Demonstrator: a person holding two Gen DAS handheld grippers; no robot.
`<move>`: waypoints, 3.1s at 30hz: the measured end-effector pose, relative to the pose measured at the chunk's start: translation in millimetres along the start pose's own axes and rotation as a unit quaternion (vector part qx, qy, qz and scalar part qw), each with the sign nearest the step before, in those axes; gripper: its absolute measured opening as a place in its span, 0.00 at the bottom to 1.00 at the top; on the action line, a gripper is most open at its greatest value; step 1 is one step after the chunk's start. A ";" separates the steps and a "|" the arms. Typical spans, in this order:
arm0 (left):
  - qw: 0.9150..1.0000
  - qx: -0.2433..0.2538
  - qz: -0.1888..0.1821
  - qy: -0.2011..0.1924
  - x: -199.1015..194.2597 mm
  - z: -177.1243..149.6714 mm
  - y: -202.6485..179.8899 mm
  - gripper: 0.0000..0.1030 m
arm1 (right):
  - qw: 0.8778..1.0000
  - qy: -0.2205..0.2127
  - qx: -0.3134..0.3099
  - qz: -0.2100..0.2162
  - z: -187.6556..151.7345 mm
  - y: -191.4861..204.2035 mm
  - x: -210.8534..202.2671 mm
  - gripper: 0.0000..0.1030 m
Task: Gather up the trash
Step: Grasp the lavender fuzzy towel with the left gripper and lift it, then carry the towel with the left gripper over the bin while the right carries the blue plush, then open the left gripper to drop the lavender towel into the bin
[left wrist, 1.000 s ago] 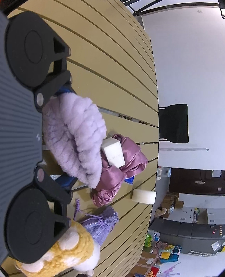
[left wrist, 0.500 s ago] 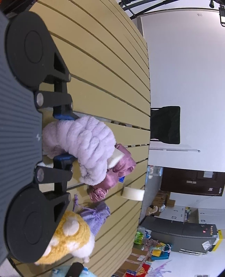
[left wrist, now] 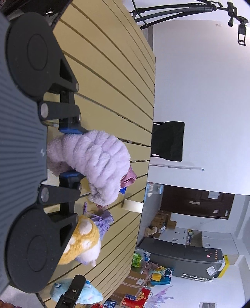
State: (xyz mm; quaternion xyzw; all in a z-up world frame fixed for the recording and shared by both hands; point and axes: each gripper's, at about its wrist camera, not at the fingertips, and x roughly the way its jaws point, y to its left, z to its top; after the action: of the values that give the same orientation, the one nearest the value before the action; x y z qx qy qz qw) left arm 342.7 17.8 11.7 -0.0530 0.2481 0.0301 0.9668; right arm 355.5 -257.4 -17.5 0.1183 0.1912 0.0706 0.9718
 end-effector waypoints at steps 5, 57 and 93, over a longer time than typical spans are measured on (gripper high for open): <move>1.000 -0.006 -0.005 -0.001 -18.6 -14.0 7.8 0.34 | 1.000 -0.011 -0.004 0.003 -4.4 5.5 -17.7 0.76; 0.977 0.110 0.029 0.181 -82.4 -208.3 28.6 0.34 | 0.965 0.231 -0.124 0.009 -199.3 41.2 -86.1 0.76; 0.953 0.053 0.042 0.295 -5.2 -197.3 -3.0 0.34 | 0.949 0.304 -0.042 -0.075 -217.6 -13.9 -49.1 0.76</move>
State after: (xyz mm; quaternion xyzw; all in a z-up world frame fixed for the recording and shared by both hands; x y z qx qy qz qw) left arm 244.3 -8.5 -157.4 0.0021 0.5257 0.0409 0.8497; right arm 227.3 -235.6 -199.3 0.0352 0.4829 0.0377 0.8741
